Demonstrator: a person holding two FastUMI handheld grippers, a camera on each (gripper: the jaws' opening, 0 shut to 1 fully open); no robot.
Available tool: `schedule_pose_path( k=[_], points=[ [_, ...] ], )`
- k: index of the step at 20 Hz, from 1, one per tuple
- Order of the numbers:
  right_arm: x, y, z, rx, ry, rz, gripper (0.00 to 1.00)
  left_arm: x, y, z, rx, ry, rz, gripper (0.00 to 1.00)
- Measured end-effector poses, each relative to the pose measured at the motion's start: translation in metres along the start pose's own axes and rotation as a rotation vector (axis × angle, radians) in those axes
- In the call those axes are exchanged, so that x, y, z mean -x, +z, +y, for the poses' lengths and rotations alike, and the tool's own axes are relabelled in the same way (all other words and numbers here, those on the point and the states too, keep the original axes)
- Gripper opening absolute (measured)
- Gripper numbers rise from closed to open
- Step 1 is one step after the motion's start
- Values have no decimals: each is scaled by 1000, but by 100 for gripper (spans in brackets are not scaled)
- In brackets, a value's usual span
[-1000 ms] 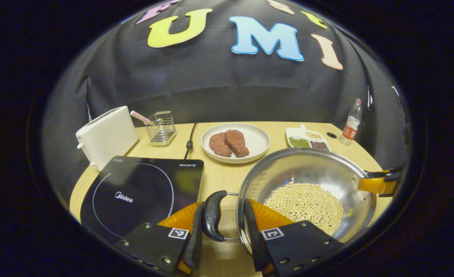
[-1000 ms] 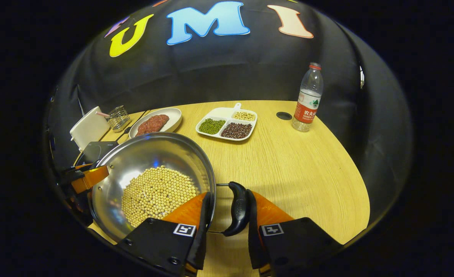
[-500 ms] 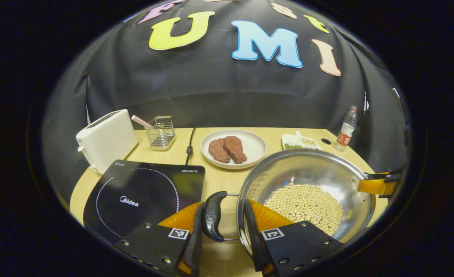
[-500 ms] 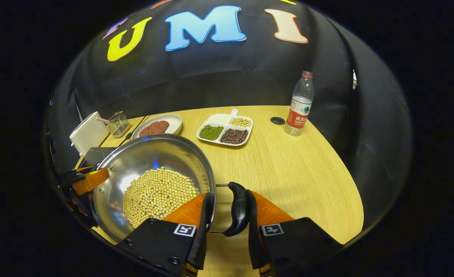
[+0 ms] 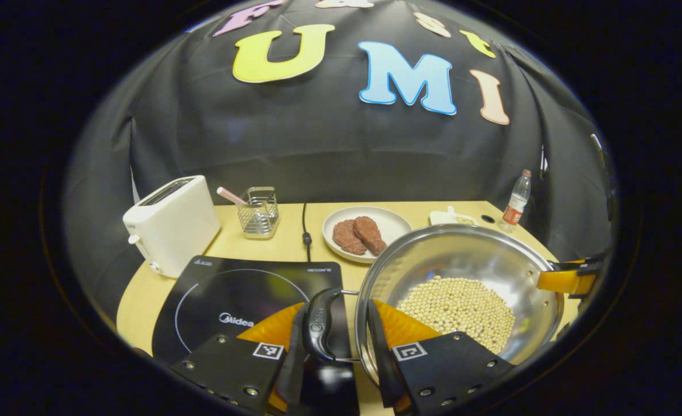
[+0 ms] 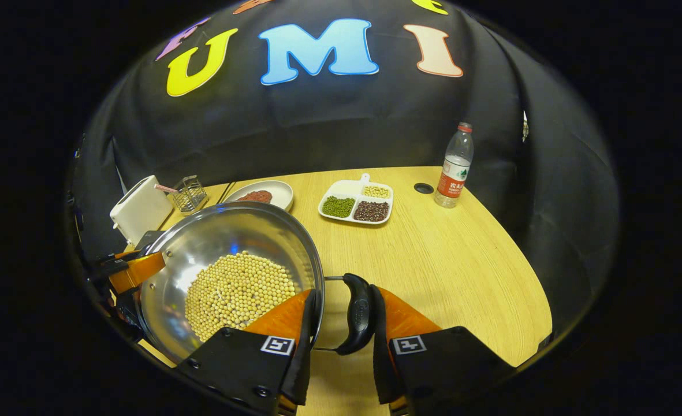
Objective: First push the handle of the pot to place it horizontally, then grasp the pot with both hands and set it on the induction cooktop.
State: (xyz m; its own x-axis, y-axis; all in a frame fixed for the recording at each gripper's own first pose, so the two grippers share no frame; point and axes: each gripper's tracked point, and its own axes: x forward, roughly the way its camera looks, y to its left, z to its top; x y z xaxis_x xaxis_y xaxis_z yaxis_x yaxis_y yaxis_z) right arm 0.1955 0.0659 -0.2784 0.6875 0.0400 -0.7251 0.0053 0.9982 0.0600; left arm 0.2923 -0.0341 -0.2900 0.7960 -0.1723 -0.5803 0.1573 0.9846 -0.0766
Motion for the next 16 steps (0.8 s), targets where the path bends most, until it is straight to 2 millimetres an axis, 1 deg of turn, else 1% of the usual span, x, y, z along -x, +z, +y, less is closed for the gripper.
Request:
schedule_pose_path(
  k=[1,2,3,8,13,16],
  points=[
    [1,0,7,2,3,-4,47,3,1,9,5,2,-4,53],
    [3,2,13,3,5,-7,44,3,1,19,8,3,-6,53],
    [4,3,20,4,6,-11,47,4,3,27,8,4,-11,53],
    [5,7,51,22,19,-18,47,12,3,60,19,18,-18,53],
    [2,9,85,37,41,-22,47,18,4,97,23,41,-22,53],
    [2,11,103,45,50,-25,47,21,4,116,27,51,-25,53]
  ],
)
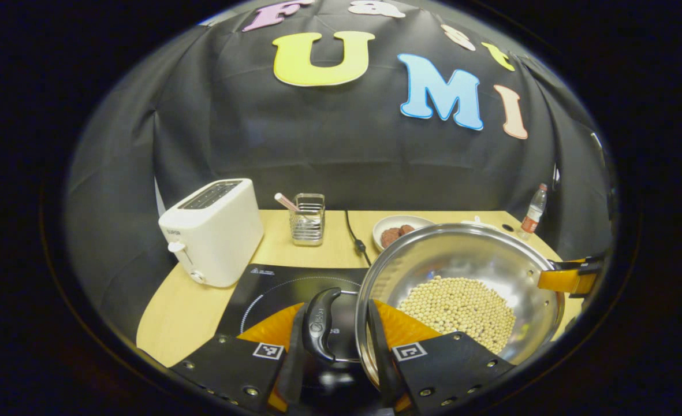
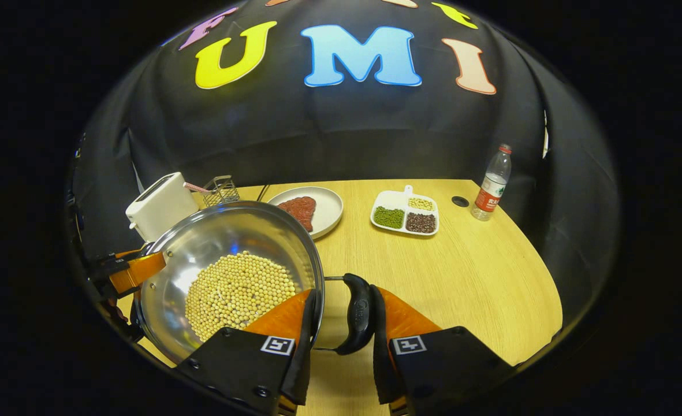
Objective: First push the handle of the pot to place it horizontally, then grasp the pot with both hands and set it on the induction cooktop.
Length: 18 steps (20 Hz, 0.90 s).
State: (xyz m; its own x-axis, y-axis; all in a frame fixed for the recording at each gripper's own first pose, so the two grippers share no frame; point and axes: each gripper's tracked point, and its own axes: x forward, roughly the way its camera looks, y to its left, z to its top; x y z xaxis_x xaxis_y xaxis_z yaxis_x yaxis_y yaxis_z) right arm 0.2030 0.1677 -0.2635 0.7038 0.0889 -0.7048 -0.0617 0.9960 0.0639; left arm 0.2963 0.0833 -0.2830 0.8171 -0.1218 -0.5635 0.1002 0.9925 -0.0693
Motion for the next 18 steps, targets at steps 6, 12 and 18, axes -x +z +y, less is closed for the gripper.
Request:
schedule_pose_path(
  k=[6,12,18],
  points=[
    [-5,1,35,16,16,-3,47,1,-4,39,15,21,-2,53],
    [-11,2,72,27,30,-8,47,2,-4,79,20,36,-3,53],
    [-19,4,104,41,37,-8,47,-1,-3,116,23,46,-2,53]
  ],
)
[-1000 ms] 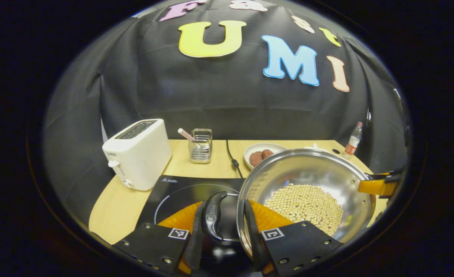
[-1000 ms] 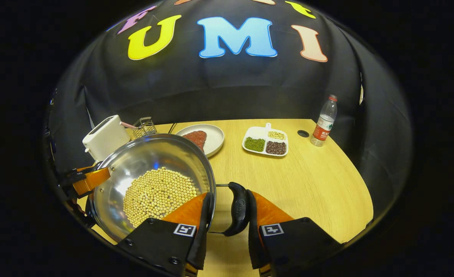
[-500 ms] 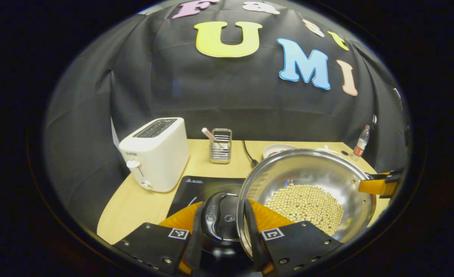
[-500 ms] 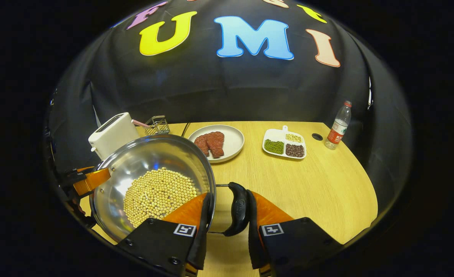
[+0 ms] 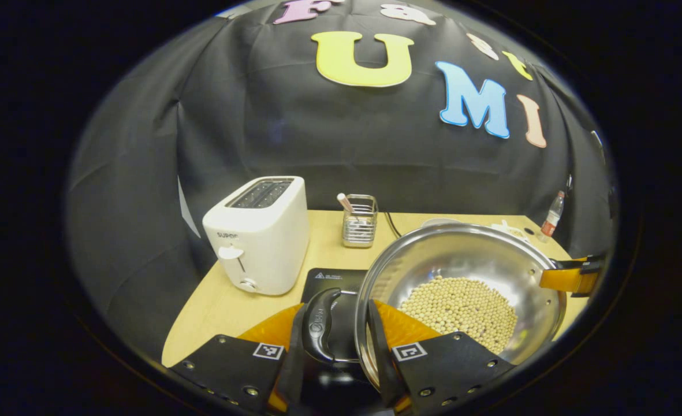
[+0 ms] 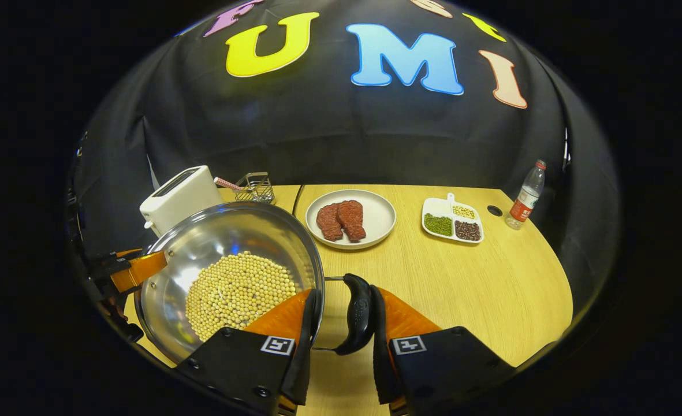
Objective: First push the handle of the pot to place it horizontally, then grasp the pot with both hands and set it on the induction cooktop.
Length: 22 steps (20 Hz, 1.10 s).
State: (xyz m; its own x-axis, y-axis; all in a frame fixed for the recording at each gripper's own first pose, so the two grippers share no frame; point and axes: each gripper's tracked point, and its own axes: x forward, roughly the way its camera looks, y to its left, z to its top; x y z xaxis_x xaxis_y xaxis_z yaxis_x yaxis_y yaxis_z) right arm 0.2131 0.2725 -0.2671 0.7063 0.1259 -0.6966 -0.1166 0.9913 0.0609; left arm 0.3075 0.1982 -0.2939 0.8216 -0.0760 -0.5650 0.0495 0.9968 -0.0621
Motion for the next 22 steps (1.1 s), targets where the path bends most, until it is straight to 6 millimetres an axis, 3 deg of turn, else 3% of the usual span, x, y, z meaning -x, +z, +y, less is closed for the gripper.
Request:
schedule_pose_path(
  k=[1,5,8,15,18,22],
  points=[
    [-1,0,4,2,0,-3,47,-2,1,4,-2,0,-1,56],
    [-7,0,20,-3,5,-1,43,-8,4,22,-22,0,-7,53],
    [-13,-2,28,-10,5,6,47,-16,3,31,-34,1,-1,53],
    [-19,-6,37,2,3,15,44,-23,-3,42,-25,2,4,55],
    [-22,-7,39,2,4,18,47,-28,-9,45,-9,2,7,50],
    [-24,-10,39,4,14,25,49,-28,-10,45,-28,18,3,53]
  ],
)
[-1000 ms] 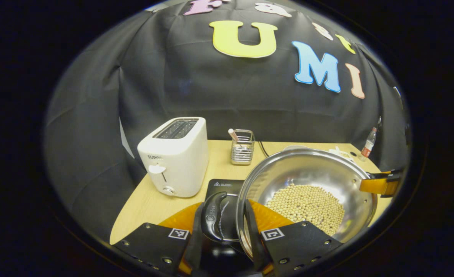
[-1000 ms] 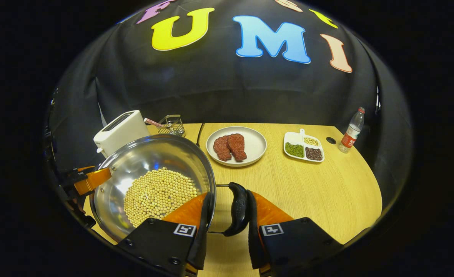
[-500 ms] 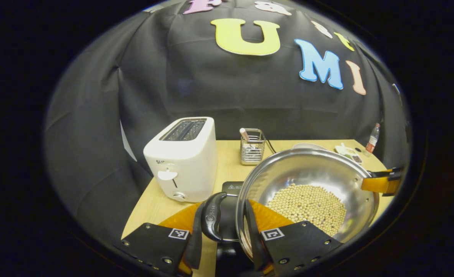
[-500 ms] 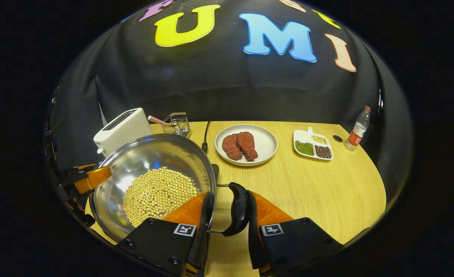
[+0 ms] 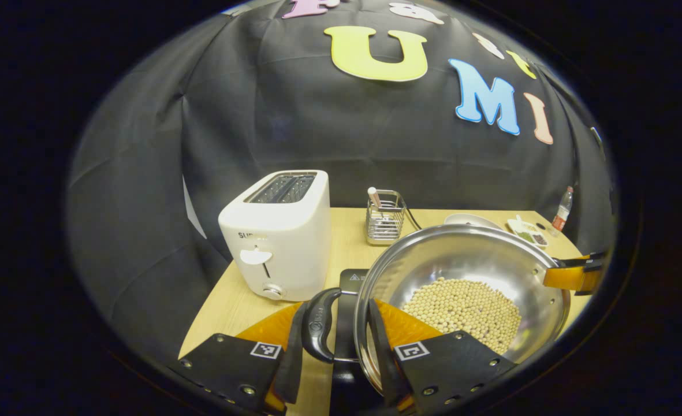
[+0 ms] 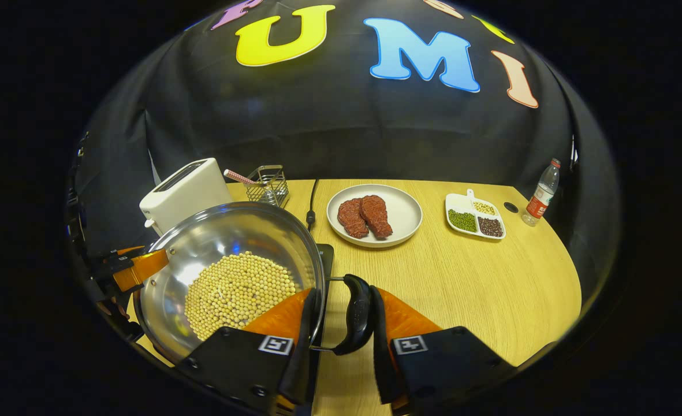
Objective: First push the handle of the pot to place it horizontally, then grasp the pot with both hands and set it on the induction cooktop.
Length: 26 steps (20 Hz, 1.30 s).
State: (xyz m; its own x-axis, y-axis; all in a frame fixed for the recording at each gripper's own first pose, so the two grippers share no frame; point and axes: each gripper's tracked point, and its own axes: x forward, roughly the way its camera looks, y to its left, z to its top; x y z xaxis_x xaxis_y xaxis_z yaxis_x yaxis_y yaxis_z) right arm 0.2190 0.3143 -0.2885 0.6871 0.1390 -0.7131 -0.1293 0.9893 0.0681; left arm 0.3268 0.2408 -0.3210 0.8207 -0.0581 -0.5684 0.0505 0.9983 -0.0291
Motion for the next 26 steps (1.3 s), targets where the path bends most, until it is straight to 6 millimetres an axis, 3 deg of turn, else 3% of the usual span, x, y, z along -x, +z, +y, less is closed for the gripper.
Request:
schedule_pose_path(
  k=[1,4,5,6,7,8,11,15,20,26],
  points=[
    [0,-1,1,-5,11,0,49,1,1,1,-9,15,-6,58],
    [1,-1,7,34,57,-23,63,3,5,8,-13,61,-36,64],
    [7,1,9,51,57,-53,82,7,12,9,-4,76,-58,68],
    [14,9,8,65,53,-85,94,13,18,12,5,93,-86,70],
    [19,15,8,76,55,-115,98,19,25,14,6,109,-112,82],
    [26,21,7,83,55,-145,94,26,31,16,3,125,-140,84],
    [51,38,-4,101,56,-230,98,56,58,11,-15,156,-220,82],
    [91,63,-34,140,43,-358,98,106,96,-22,-19,170,-335,82],
    [147,78,-86,158,23,-473,98,159,118,-76,1,168,-415,84],
    [215,73,-147,139,20,-563,99,231,138,-155,-10,159,-505,82]
  ],
)
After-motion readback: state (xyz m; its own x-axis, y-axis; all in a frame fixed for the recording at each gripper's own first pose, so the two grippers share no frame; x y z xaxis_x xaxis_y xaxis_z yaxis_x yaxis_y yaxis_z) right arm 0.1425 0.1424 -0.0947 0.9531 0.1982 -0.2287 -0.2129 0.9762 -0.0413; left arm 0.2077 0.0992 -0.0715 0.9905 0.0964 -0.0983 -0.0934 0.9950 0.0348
